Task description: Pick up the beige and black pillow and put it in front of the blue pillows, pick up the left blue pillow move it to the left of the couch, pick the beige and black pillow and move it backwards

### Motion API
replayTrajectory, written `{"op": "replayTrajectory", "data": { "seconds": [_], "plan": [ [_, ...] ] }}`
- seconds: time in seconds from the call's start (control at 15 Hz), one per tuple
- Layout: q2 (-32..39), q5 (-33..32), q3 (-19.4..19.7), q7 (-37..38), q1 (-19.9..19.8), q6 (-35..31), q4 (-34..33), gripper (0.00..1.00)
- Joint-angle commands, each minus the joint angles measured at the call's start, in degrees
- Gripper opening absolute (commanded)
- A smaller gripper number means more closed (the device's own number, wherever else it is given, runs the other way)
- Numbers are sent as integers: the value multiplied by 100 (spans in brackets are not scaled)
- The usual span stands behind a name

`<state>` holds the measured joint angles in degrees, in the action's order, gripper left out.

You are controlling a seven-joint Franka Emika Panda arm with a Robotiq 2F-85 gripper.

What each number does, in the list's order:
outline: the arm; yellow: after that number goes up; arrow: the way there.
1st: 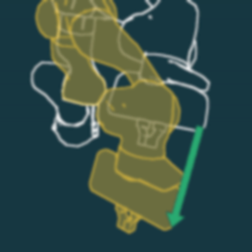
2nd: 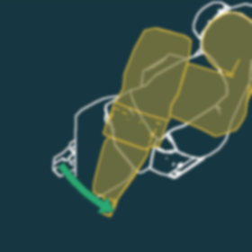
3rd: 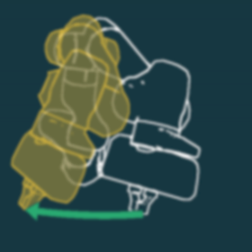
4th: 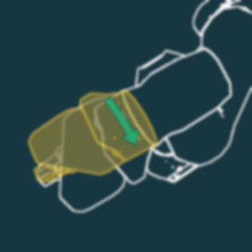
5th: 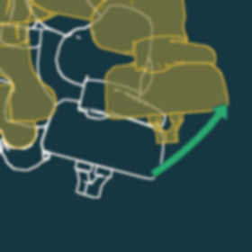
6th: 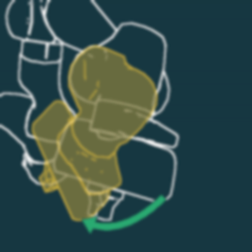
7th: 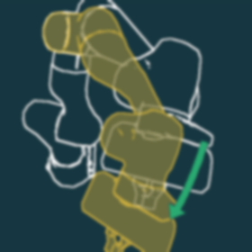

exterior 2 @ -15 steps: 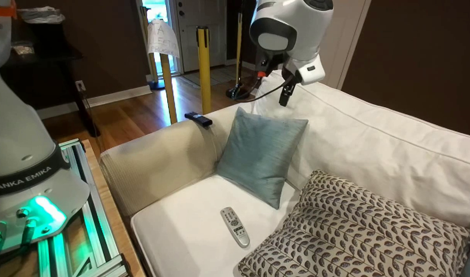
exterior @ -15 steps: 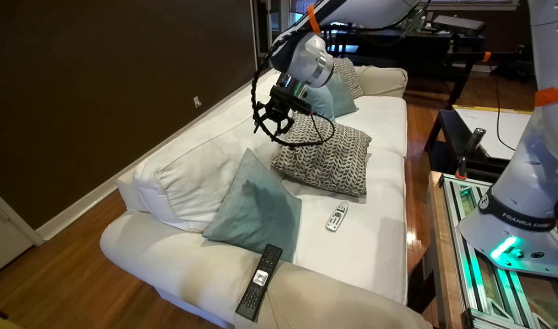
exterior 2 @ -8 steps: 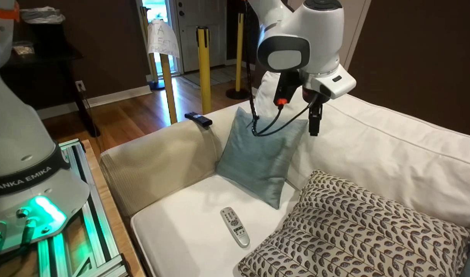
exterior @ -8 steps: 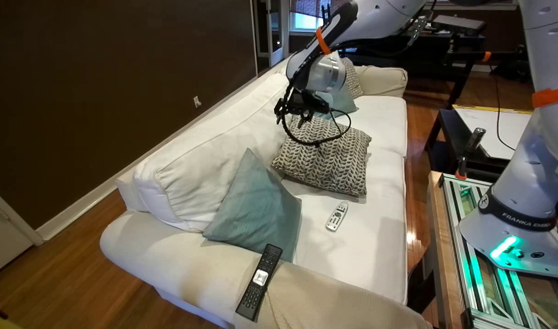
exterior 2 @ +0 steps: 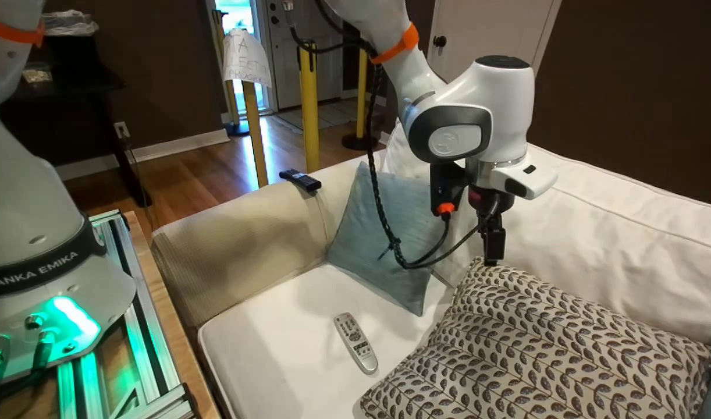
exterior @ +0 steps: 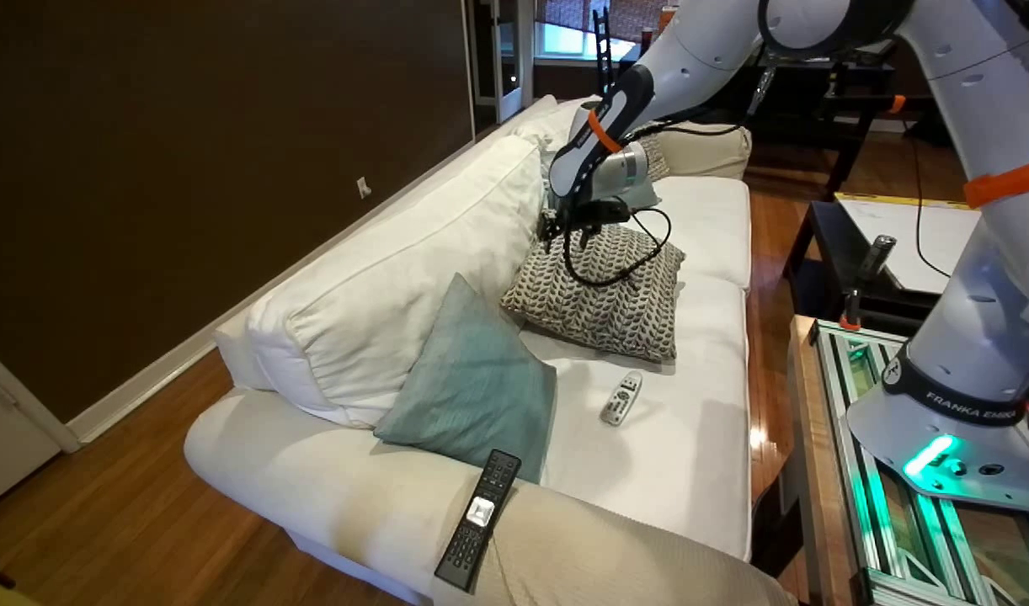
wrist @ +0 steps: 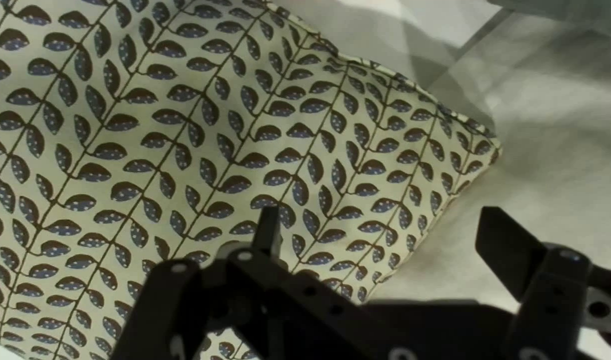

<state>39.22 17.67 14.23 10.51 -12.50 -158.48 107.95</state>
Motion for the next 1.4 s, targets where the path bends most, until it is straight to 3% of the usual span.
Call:
{"op": "replayTrajectory", "data": {
  "seconds": [0.0,0.27,0.6,1.13,1.2,1.33],
  "plan": [
    [618,-602,209,191,-21,434,-660,100],
    [1216,-1067,595,494,62,435,-1188,100],
    [1884,-1135,836,872,-43,356,-1704,100],
    [2770,-923,825,1333,-412,260,-2527,99],
    [2845,-918,825,1376,-432,291,-2618,74],
    [2989,-913,830,1463,-450,287,-2777,71]
  ]
}}
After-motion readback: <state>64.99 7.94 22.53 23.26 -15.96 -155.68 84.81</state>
